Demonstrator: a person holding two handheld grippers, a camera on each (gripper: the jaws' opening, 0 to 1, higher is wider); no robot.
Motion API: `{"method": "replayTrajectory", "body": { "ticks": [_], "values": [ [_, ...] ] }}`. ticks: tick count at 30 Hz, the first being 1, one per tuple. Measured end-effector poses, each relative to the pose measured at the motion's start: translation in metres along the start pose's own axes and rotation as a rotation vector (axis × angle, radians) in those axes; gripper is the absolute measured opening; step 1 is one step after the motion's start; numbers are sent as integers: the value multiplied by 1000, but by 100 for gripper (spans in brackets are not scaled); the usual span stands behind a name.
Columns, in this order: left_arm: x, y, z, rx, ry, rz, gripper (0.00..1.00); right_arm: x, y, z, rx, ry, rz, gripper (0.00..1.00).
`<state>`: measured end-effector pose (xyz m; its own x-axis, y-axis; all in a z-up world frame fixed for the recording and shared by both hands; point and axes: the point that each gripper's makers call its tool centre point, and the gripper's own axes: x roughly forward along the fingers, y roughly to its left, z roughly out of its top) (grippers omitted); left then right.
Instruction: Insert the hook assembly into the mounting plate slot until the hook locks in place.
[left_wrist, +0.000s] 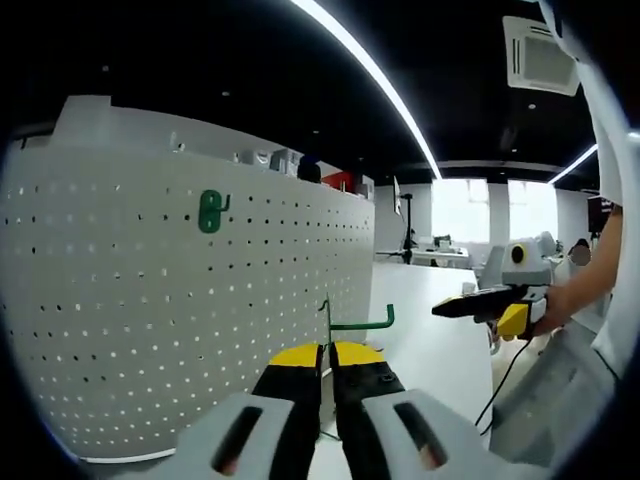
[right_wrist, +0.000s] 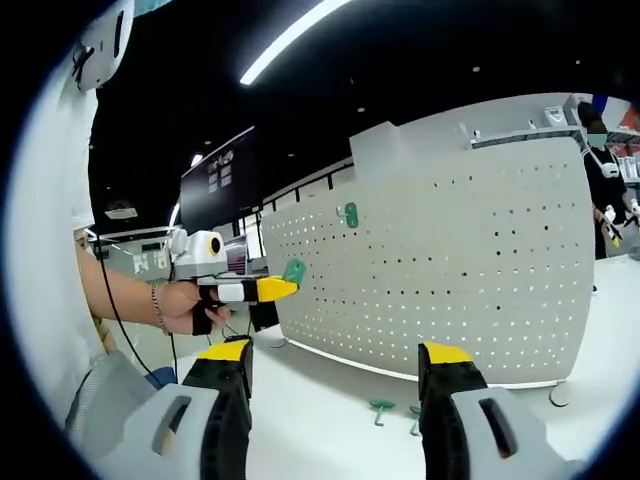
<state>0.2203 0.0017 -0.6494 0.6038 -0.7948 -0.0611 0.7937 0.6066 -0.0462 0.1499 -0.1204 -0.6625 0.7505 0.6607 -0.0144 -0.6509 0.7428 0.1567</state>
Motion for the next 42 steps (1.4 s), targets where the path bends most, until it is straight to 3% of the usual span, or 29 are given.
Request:
{"method": "replayTrajectory", "body": {
  "ticks": [11, 21, 42],
  "values": [
    [3, -5, -1, 65, 15, 47, 3, 12, 11, 8, 107, -39, 45, 62],
    [5, -9, 1, 73, 11, 63, 3, 19, 13, 8, 93, -32, 52, 57],
    [6, -12, 3, 75, 9, 68, 3, 56, 27, 21, 106, -62, 112, 56]
  ]
}}
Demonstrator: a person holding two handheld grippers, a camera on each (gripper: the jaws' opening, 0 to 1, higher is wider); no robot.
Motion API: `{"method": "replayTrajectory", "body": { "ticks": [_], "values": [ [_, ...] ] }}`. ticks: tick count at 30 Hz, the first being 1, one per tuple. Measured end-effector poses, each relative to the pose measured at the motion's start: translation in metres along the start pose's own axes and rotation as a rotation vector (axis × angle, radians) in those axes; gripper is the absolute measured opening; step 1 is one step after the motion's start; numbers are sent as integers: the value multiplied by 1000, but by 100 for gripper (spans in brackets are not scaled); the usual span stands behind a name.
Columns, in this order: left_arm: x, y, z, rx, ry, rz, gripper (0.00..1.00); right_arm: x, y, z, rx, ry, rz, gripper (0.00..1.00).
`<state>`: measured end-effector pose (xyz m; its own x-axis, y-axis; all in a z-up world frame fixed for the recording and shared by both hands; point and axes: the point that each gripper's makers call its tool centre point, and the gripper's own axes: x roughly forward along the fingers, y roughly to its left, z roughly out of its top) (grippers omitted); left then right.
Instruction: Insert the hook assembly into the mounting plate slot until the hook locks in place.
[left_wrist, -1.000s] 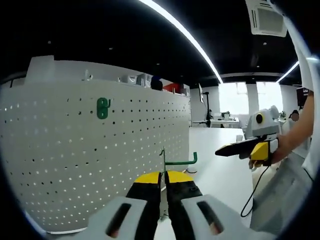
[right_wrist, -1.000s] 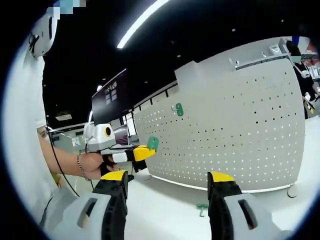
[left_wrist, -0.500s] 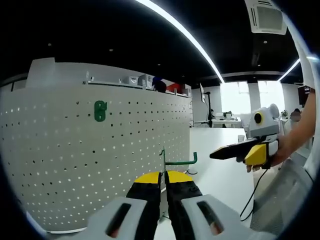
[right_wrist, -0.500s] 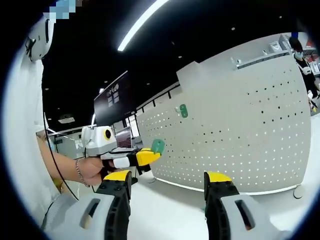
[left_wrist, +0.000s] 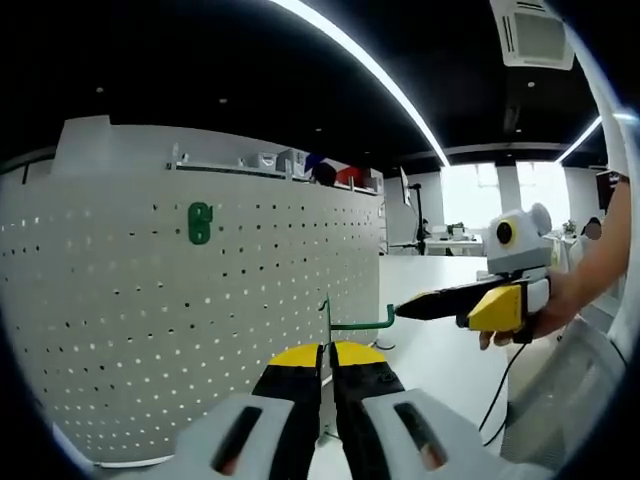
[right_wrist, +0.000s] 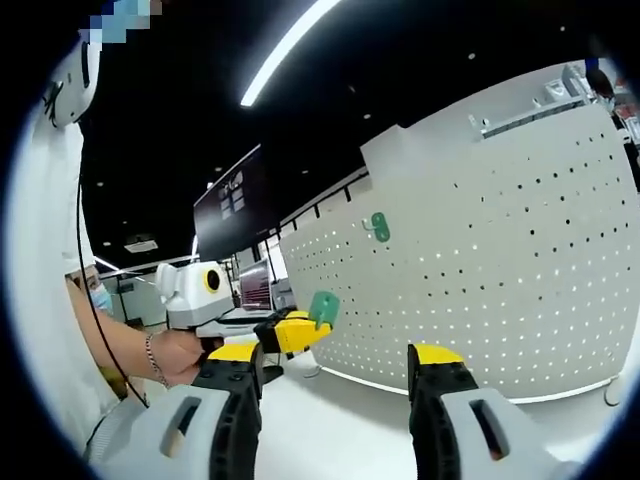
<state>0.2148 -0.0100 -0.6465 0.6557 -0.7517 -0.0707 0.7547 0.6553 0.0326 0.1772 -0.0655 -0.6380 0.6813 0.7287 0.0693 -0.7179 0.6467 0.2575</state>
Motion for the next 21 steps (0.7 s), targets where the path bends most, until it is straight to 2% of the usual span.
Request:
{"method": "replayTrajectory", "body": {
  "ticks": [21],
  "values": [
    [-3, 0, 4, -4, -11, 7, 3, 26, 11, 5, 50, -18, 38, 51]
  ]
}}
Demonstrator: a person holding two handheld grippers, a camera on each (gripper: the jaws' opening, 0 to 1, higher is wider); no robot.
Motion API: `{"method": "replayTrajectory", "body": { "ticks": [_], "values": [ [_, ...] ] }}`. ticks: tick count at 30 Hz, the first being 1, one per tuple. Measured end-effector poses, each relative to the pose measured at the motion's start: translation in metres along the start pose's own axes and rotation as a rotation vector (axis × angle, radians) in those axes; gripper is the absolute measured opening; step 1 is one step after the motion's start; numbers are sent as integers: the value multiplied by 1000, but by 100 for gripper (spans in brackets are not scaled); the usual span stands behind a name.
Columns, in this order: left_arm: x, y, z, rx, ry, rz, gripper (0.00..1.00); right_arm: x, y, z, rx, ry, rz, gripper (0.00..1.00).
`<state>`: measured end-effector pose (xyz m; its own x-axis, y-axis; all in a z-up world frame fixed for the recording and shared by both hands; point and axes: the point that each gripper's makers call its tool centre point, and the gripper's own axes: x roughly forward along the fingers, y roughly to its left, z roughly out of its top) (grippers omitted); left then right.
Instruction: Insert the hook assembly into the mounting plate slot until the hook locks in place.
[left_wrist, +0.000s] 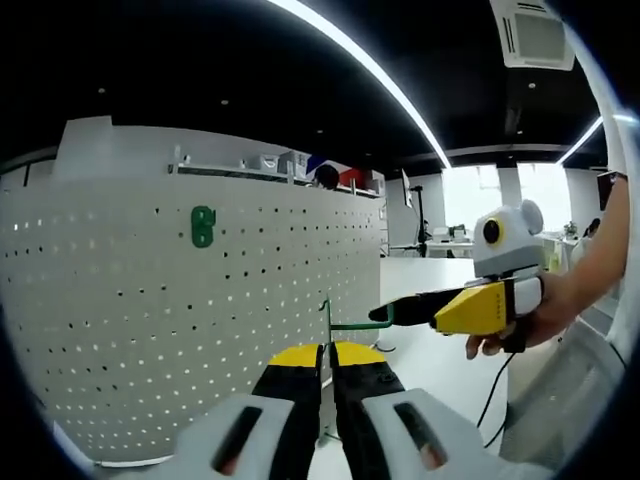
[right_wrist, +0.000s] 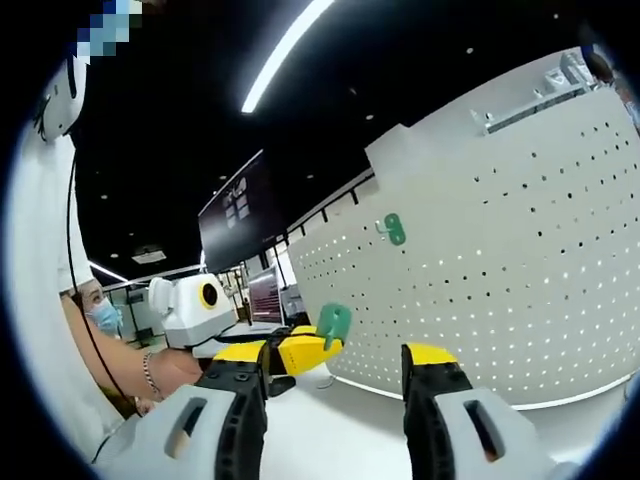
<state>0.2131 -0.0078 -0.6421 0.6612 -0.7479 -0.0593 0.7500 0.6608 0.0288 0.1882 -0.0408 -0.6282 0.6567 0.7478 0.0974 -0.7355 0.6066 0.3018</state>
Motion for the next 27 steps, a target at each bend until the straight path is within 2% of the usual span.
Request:
{"method": "replayTrajectory", "body": {
  "ticks": [17, 27],
  "values": [
    [1, -2, 1, 1, -4, 3, 3, 15, 7, 3, 20, -5, 23, 46],
    [-1, -3, 3, -3, -8, 6, 3, 21, 12, 3, 47, -3, 36, 37]
  ]
}}
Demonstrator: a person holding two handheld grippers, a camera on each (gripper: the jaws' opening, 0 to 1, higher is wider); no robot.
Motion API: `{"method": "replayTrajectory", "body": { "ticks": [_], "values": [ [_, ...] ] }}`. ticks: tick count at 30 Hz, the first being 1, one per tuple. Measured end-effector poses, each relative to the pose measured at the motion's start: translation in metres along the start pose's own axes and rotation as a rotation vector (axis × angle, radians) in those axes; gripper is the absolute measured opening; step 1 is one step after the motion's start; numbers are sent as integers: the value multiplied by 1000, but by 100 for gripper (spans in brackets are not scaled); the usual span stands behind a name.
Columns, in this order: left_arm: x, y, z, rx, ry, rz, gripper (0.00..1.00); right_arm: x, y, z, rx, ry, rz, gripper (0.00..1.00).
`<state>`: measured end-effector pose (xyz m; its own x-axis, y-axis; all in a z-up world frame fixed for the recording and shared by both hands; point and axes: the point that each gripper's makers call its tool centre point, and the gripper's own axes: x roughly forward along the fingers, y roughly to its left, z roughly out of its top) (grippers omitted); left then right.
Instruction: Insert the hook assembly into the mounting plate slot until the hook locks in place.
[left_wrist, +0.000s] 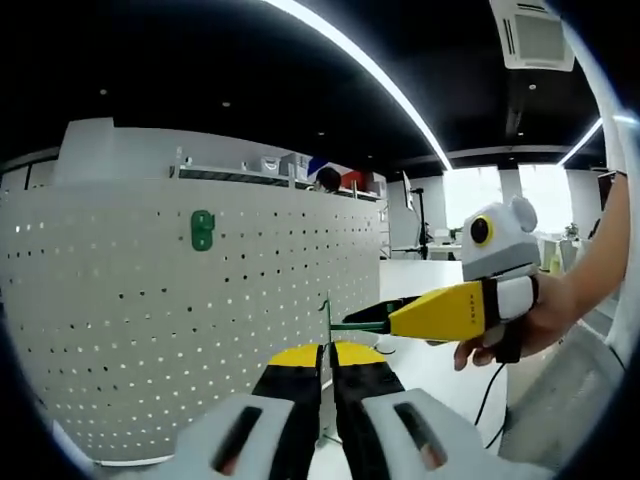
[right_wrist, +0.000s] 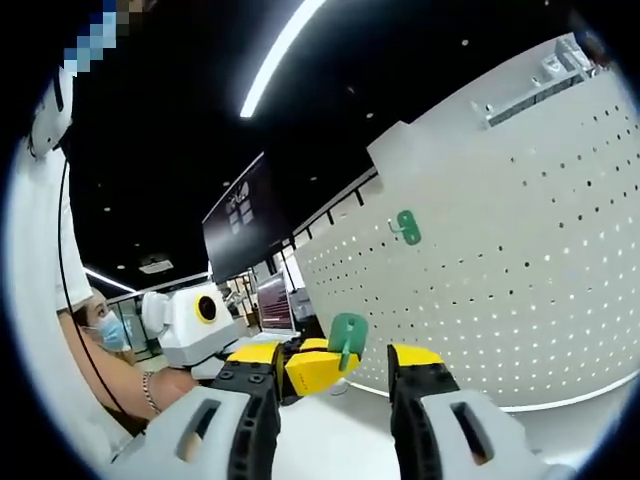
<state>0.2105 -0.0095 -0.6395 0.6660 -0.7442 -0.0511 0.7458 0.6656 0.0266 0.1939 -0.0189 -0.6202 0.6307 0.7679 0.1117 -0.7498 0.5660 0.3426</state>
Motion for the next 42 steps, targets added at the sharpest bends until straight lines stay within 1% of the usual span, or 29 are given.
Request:
{"method": "replayTrajectory", "body": {
  "ticks": [3, 16, 21, 35, 42],
  "values": [
    [0, -1, 0, 1, -1, -2, 3, 1, 1, -1, 12, 6, 7, 30],
    [0, -3, 1, -9, -6, -7, 3, 6, 1, 0, 14, 2, 4, 20],
    [0, -2, 1, -11, -5, -5, 3, 6, 0, -1, 15, 3, -2, 13],
    [1, -5, 2, -6, -6, -3, 3, 8, -5, 2, 24, -2, -35, 7],
    [1, -5, 3, -8, -9, 2, 3, 8, -7, -1, 28, 8, -53, 4]
  ]
}}
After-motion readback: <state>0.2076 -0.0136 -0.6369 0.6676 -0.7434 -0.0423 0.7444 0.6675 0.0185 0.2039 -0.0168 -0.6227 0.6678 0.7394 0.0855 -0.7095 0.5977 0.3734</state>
